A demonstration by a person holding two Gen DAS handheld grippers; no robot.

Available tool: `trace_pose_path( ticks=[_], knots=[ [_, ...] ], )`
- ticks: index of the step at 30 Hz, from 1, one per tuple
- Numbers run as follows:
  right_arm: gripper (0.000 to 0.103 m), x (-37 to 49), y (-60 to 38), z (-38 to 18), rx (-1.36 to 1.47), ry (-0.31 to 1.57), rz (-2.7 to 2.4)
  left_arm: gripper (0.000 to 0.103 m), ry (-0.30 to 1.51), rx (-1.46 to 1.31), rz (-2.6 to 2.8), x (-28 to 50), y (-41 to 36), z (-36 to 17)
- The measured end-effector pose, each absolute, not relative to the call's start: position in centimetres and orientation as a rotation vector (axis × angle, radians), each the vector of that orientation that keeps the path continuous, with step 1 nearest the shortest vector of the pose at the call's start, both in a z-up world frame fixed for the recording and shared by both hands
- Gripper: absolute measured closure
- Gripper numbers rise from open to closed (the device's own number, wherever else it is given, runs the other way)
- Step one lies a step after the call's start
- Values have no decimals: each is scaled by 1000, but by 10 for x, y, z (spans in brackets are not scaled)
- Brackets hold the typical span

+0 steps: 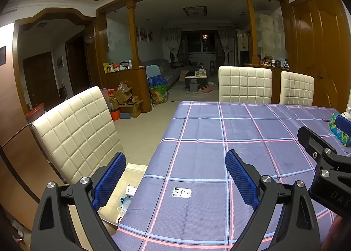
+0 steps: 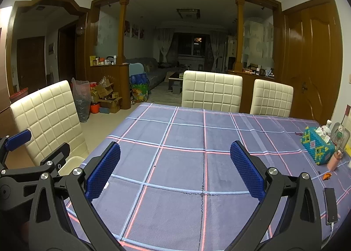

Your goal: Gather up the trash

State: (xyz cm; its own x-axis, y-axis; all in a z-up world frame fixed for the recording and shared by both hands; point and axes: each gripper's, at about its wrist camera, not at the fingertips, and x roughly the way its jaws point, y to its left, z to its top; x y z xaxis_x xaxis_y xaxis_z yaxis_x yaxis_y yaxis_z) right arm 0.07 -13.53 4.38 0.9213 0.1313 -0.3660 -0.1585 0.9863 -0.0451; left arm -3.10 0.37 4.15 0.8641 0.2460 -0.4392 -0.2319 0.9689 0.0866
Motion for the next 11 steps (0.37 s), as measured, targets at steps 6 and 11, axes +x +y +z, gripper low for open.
trace_pose_path(
  ticks=[6,11],
  knots=[
    [4,1,-136,42,-68,375,155,13,487,15,249,-28,7,38],
    [4,2,-138,41,-66,378,157,13,494,5,242,-27,9,36]
  ],
)
